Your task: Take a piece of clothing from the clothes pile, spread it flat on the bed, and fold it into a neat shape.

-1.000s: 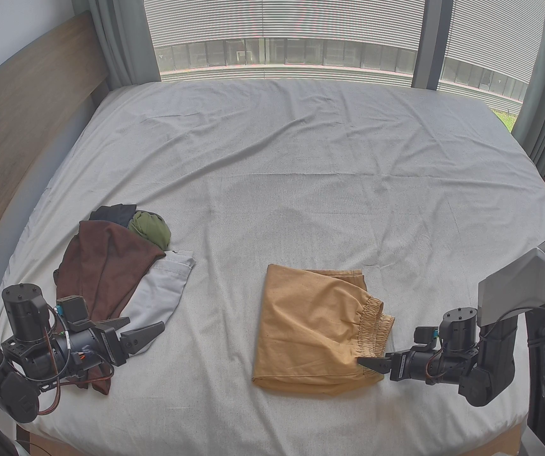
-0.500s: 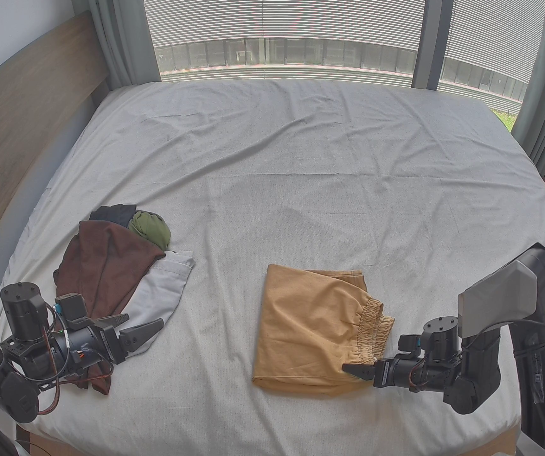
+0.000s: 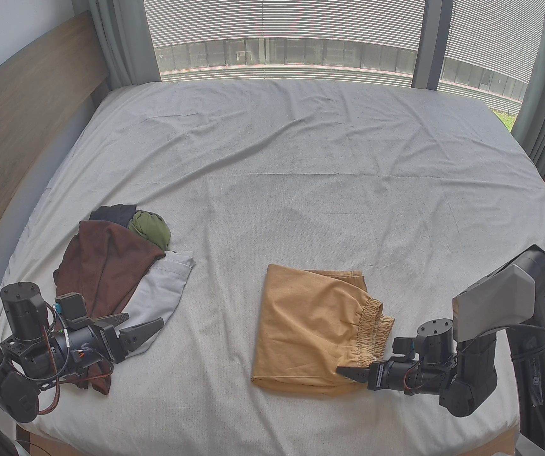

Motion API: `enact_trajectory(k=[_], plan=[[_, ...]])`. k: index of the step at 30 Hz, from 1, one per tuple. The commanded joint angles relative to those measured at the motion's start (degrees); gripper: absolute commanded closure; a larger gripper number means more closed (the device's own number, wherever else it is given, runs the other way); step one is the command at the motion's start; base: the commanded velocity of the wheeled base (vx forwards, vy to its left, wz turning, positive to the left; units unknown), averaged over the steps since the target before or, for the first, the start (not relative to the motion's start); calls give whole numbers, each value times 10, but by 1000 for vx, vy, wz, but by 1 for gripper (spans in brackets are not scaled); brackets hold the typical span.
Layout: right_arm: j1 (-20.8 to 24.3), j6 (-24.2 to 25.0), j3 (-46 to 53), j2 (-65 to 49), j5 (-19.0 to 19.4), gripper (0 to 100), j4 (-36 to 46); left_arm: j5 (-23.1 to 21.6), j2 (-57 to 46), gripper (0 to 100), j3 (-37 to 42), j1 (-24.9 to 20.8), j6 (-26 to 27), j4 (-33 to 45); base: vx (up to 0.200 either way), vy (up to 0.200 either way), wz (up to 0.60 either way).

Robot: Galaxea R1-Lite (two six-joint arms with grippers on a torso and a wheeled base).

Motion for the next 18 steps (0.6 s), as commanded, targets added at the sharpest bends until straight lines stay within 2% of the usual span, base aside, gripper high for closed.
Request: enact_trajectory(k=[1,14,18], plan=[[1,0,0,1,1,100,-1,0,3,0,0,4,0,0,0,0,0],[4,-2,2,-10,9,100,-3,-1,6,0,0,5,0,-1,0,0,0],[21,0,1,-83,32,100,-2,-1,4,0,1,8,-1,-9,0,0,0]])
